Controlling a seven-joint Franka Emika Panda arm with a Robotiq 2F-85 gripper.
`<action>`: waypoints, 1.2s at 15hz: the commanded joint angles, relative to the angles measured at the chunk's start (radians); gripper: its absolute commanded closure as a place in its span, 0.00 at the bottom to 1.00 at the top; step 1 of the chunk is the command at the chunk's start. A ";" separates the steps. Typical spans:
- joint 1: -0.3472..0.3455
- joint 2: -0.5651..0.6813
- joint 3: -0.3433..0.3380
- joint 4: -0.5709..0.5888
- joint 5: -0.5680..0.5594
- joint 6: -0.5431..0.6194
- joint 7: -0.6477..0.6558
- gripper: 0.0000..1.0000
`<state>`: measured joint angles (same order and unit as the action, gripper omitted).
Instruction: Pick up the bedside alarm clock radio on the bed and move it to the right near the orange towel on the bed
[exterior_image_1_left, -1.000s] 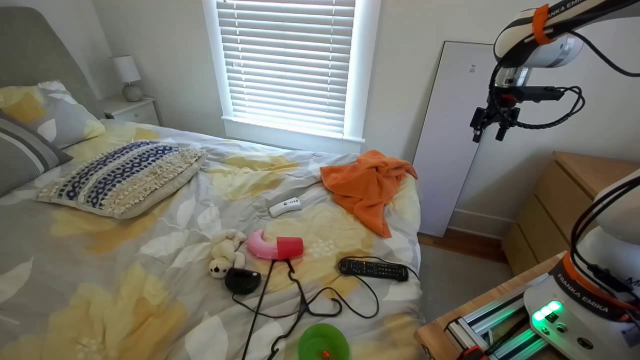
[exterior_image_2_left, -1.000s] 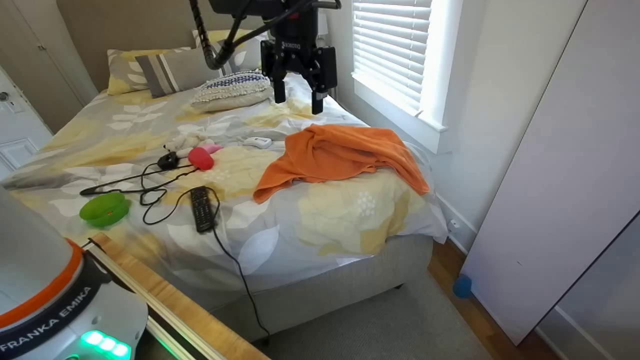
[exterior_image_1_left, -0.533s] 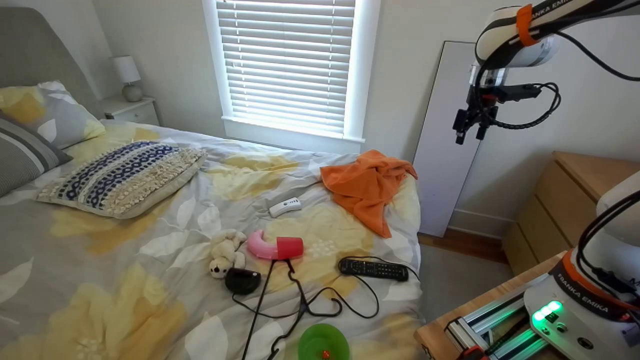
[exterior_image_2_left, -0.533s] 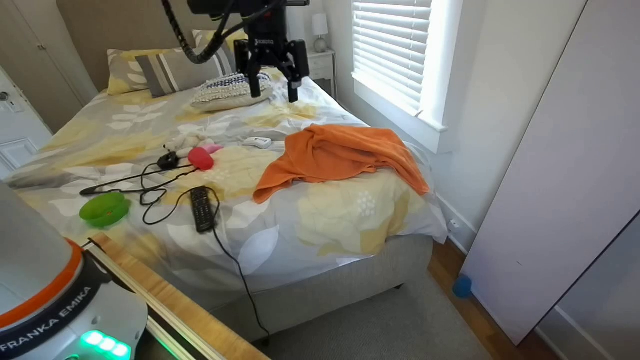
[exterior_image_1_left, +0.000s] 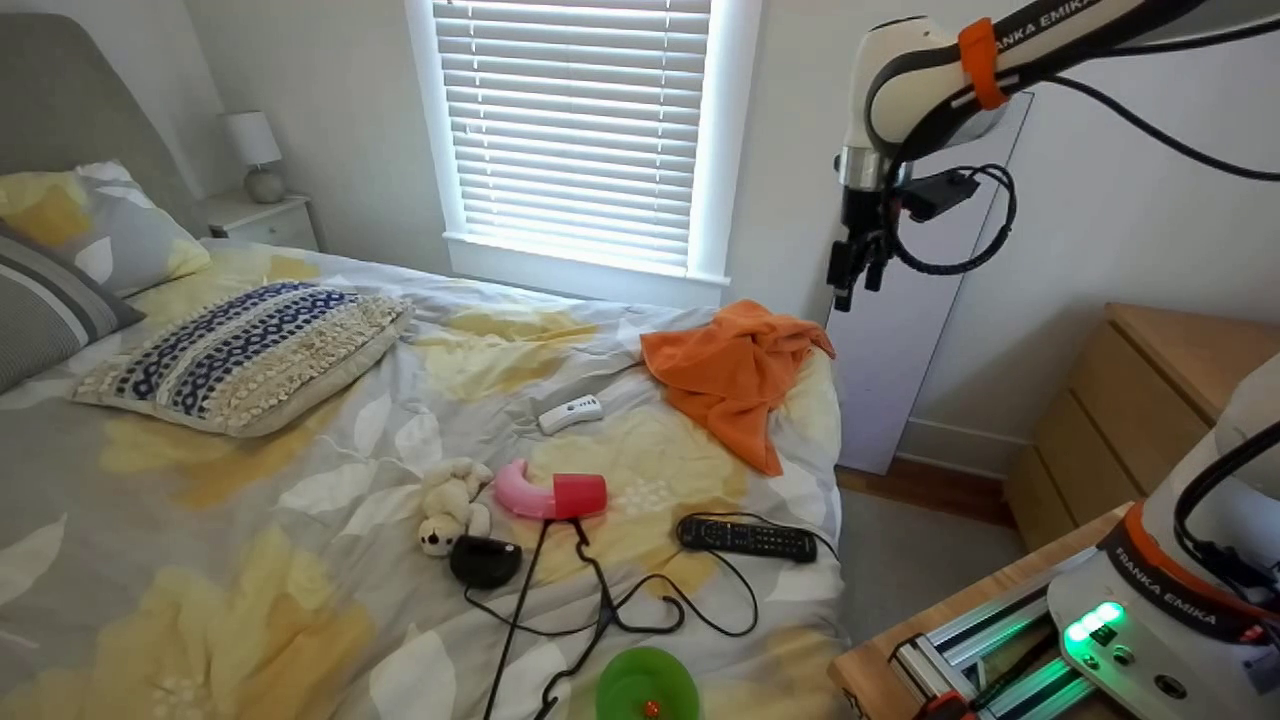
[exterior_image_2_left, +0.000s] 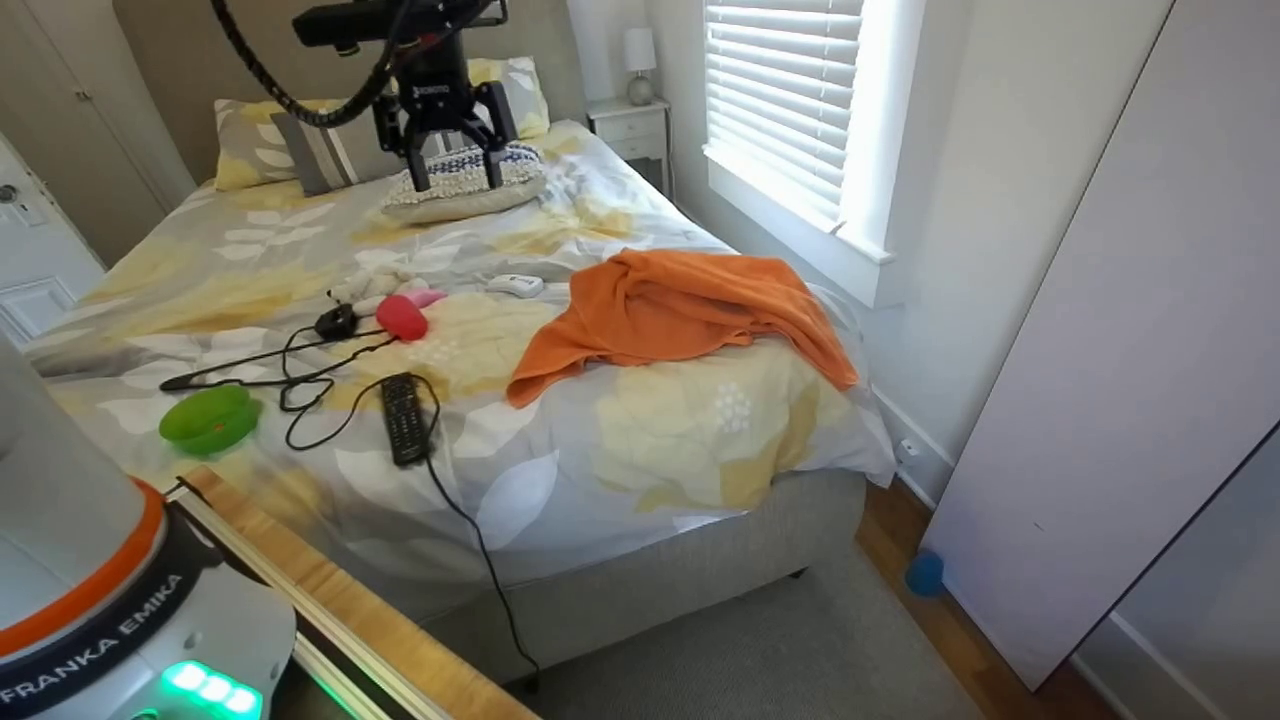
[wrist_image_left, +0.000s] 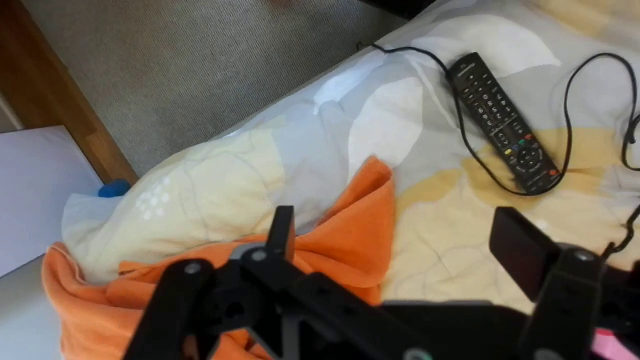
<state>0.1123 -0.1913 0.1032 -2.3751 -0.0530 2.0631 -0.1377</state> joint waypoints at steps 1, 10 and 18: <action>0.056 0.082 0.059 0.057 0.020 -0.003 0.039 0.00; 0.149 0.185 0.165 0.085 0.025 0.085 0.086 0.00; 0.161 0.225 0.176 0.108 0.025 0.106 0.052 0.00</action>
<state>0.2720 0.0338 0.2809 -2.2684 -0.0284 2.1712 -0.0856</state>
